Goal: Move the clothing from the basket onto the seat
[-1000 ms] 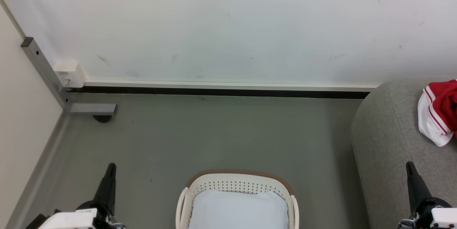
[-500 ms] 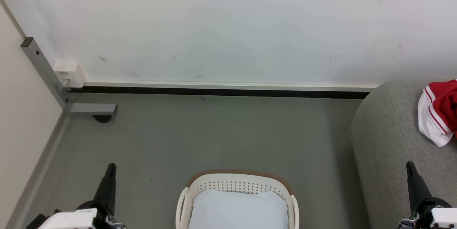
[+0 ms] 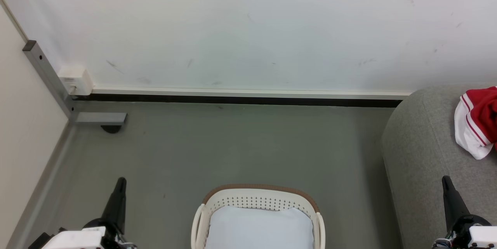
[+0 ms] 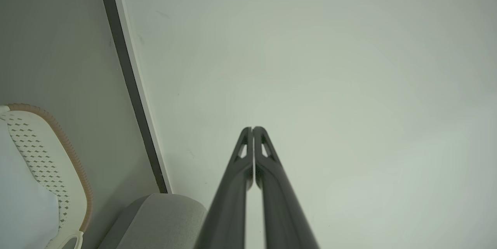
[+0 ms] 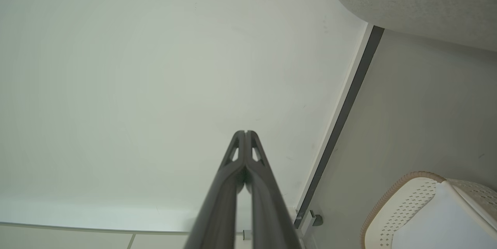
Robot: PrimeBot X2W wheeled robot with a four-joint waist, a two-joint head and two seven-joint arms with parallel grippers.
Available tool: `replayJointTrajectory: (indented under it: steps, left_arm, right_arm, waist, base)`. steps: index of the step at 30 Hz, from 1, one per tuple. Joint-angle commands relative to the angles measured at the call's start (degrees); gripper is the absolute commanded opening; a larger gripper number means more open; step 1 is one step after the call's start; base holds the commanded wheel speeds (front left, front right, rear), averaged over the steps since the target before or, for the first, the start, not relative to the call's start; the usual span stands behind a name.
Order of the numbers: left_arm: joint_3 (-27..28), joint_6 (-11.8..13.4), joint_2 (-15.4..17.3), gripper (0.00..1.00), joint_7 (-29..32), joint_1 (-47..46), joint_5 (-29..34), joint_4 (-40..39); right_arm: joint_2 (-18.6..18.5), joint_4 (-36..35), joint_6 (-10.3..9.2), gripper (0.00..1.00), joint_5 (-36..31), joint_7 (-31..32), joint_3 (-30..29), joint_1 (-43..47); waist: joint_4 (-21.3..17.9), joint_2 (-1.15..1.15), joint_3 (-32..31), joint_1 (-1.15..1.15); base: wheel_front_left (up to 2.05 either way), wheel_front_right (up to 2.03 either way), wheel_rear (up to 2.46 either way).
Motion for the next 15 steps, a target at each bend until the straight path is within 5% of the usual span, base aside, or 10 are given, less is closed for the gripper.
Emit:
replayJointTrajectory:
  steps: [1,15]
  left_arm:
    - [0.11,-0.28,0.1,0.0,0.2,-0.5,-0.78,0.01]
    - [0.1,-0.28,0.11,0.0,0.2,-0.49,-0.79,0.01]
  right_arm:
    - [0.1,0.13,-0.12,0.0,-0.24,0.34,-0.21,-0.71]
    - [0.16,0.14,-0.12,0.0,-0.33,0.33,-0.32,-0.72]
  waist:
    - [0.0,0.0,0.0,0.0]
    - [0.0,0.0,0.0,0.0]
  base:
    - [0.0,0.0,0.0]
    - [0.0,0.0,0.0]
